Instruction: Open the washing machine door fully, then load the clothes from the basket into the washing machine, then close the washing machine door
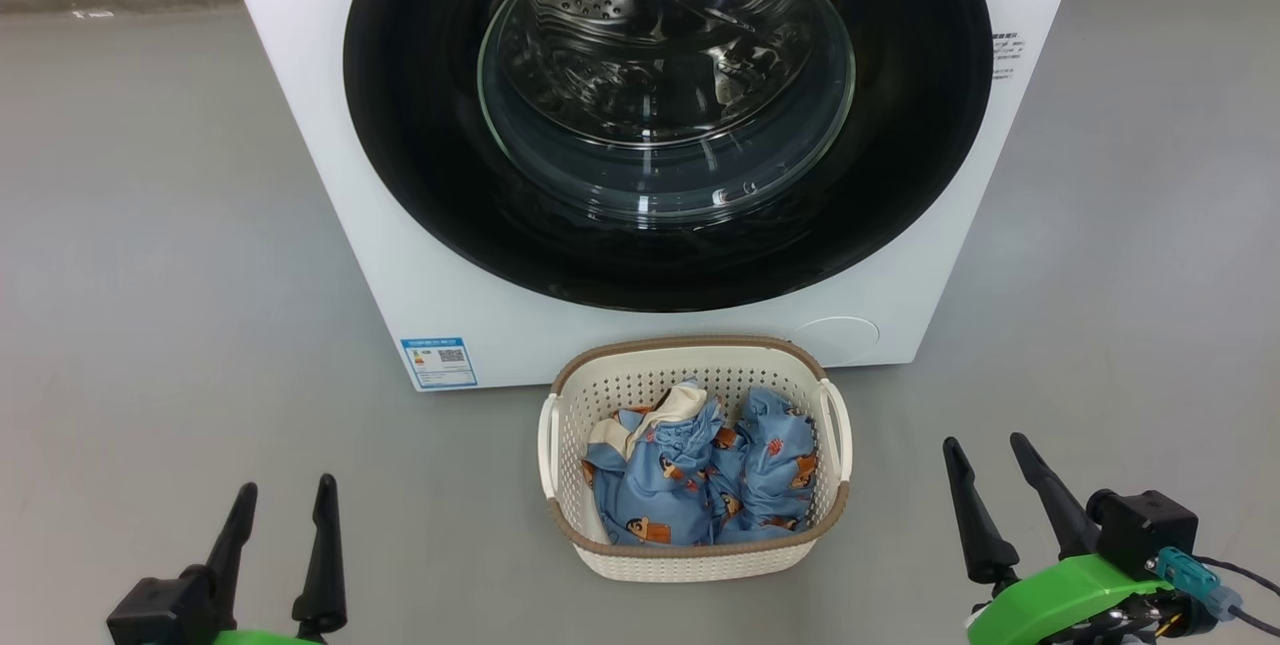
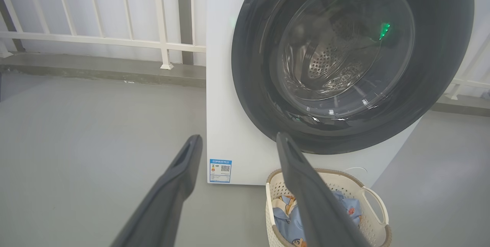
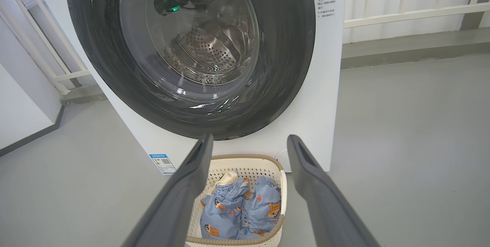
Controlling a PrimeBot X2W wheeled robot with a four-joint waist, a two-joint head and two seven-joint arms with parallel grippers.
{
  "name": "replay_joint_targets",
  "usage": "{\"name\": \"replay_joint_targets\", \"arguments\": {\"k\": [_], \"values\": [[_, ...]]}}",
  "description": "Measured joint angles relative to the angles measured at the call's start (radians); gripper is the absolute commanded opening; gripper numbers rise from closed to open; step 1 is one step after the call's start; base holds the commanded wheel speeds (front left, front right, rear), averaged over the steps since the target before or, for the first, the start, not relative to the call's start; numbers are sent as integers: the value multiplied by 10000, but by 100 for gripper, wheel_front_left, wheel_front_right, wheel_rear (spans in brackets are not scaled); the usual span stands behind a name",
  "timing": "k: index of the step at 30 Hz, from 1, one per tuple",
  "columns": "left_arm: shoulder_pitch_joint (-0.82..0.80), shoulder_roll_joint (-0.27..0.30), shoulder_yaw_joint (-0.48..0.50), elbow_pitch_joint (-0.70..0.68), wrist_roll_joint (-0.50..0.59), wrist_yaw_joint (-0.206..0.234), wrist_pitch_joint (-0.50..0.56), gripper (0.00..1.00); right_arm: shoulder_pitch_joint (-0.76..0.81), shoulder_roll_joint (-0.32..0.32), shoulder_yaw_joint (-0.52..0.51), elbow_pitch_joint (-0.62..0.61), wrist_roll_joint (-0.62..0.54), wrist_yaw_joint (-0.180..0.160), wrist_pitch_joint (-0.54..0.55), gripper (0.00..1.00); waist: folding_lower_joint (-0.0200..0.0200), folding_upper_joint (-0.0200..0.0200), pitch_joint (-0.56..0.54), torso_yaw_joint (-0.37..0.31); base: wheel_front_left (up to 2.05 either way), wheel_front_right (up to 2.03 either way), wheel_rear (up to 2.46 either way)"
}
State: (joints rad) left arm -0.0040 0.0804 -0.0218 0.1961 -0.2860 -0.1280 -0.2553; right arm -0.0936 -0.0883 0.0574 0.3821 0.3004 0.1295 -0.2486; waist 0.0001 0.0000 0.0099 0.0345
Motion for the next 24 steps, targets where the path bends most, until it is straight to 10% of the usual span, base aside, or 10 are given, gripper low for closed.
{"name": "replay_joint_targets", "arguments": {"k": [24], "values": [[-222,29,44,-81,353,0,0,100,-5,188,-217,-136,-6,0,0,100,0,0,363,14,45,45,-89]]}}
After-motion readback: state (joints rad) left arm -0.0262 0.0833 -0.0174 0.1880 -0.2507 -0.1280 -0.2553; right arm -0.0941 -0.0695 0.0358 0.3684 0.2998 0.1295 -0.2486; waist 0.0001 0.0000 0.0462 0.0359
